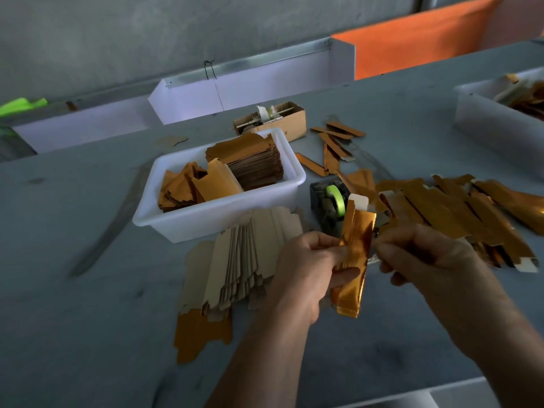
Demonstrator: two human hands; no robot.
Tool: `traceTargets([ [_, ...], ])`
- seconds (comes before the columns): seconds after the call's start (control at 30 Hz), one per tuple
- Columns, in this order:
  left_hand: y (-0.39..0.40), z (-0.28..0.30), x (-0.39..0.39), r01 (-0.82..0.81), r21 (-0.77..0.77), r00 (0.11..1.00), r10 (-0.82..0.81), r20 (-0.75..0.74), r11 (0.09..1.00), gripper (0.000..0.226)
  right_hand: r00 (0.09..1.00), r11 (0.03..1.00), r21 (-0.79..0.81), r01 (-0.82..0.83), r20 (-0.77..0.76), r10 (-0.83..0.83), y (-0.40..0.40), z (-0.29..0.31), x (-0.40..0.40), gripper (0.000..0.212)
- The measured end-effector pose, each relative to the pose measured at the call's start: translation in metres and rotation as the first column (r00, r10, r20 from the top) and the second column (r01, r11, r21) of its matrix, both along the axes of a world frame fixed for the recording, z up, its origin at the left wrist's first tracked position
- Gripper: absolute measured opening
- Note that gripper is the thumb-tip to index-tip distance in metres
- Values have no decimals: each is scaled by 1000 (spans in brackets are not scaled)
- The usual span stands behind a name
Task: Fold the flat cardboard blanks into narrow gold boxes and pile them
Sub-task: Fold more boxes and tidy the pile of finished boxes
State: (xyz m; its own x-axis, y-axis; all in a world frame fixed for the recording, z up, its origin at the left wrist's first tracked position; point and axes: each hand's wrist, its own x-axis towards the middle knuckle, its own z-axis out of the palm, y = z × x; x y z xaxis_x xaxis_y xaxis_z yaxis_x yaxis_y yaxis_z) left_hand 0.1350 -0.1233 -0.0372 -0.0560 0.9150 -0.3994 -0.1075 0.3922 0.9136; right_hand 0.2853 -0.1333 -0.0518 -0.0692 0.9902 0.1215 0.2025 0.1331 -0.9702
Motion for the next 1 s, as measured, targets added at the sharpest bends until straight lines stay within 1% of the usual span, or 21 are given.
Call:
traceTargets([
  [0.03, -3, 0, -2, 6, 4, 1000, -6, 4, 1000, 5, 998, 998, 7, -56, 6, 56, -1, 3, -4, 14],
  [0.1, -9, 0, -4, 20, 11, 1000, -20, 7, 1000, 4, 992, 993, 22, -118, 37, 117, -1, 7, -9, 16],
  [0.2, -15, 1, -7, 8, 19, 999, -9, 33, 1000, 4, 985, 988, 48, -144, 102, 138, 0, 10, -14, 20],
  [0.3, -20, 5, -10, -2, 44, 999, 0, 42, 999, 4, 979, 984, 64, -166, 131, 156, -2, 12, -15, 24],
  [0.43, -28, 8, -11, 4, 59, 998, -8, 58, 998, 2, 960, 978, 79, -192, 222, 171, -4, 16, -18, 41],
  [0.47, -29, 9, -11, 6, 60, 998, -10, 64, 998, 2, 961, 981, 73, -178, 228, 158, -4, 17, -18, 41],
  [0.57, -31, 8, -10, 10, 65, 997, -15, 81, 998, 5, 968, 991, 47, -124, 223, 110, -3, 17, -19, 32],
  [0.7, -29, 3, -10, 48, 64, 995, -53, 87, 997, 13, 954, 995, 36, -89, 291, 75, -2, 17, -17, 26],
  [0.83, -26, 2, -10, 89, 65, 983, -98, 155, 994, 13, 930, 997, 32, -69, 364, 52, 1, 18, -18, 24],
  [0.9, -27, 0, -9, 62, 68, 985, -72, 158, 996, 10, 922, 997, 45, -63, 385, 42, 1, 19, -20, 24],
  [1.0, -28, -6, -10, 0, 87, 996, -8, 92, 996, 14, 902, 995, 76, -59, 431, 20, -3, 21, -26, 25],
])
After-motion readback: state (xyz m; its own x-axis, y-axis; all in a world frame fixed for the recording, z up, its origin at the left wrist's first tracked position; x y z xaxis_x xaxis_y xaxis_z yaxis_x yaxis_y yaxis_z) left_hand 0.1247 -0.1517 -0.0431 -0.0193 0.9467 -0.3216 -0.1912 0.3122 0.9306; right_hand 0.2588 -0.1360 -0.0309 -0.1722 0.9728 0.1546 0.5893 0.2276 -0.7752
